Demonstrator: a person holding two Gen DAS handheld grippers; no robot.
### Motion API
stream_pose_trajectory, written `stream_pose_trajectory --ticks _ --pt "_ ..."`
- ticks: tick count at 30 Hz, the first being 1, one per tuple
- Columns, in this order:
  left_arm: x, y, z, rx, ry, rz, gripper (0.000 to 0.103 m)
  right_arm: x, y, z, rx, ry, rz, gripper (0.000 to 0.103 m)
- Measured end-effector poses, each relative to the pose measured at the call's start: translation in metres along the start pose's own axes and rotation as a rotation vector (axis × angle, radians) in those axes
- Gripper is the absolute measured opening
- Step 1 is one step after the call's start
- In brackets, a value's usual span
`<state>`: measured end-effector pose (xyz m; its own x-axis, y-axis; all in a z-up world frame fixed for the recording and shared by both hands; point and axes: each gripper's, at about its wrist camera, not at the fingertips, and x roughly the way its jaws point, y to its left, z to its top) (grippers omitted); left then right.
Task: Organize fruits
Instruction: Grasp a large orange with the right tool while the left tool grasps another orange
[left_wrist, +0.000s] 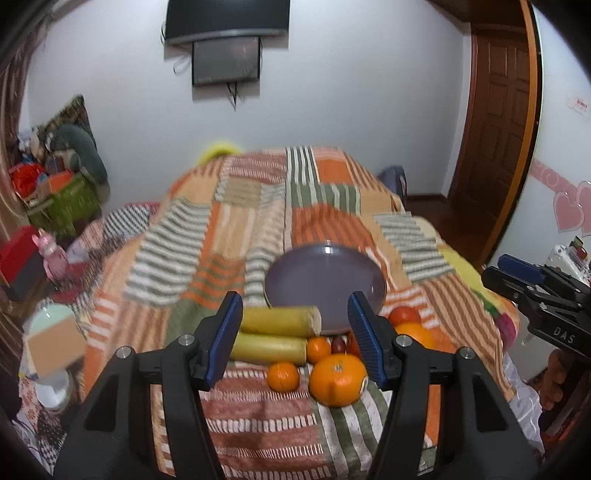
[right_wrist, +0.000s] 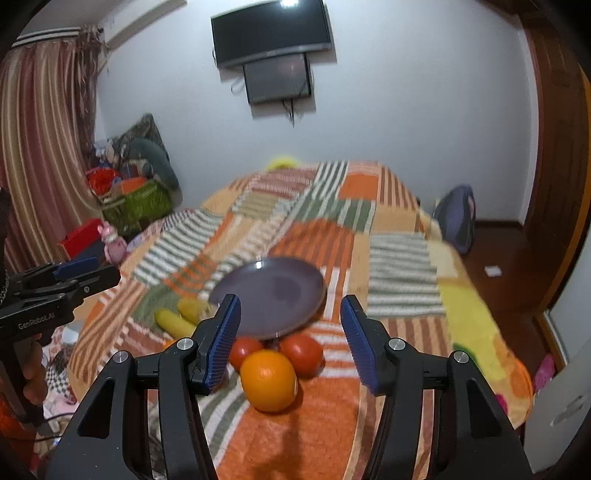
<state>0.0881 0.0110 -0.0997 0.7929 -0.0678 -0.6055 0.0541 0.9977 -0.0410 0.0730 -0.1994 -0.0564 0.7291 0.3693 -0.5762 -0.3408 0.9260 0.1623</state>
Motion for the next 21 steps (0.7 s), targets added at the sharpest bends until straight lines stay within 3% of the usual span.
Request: stream_pose_trajectory --ticks 9,21 --pt "0.036 -0.008 -0.027 0.006 0.146 -0.055 0.059 0.032 -0.003 -0.021 0.023 0.150 0.047 0.053" --pt "0.082 -0.016 -0.053 -0.028 0.308 -0.123 0.060 0.060 0.001 -0.033 0.024 0.251 0.092 0.053"
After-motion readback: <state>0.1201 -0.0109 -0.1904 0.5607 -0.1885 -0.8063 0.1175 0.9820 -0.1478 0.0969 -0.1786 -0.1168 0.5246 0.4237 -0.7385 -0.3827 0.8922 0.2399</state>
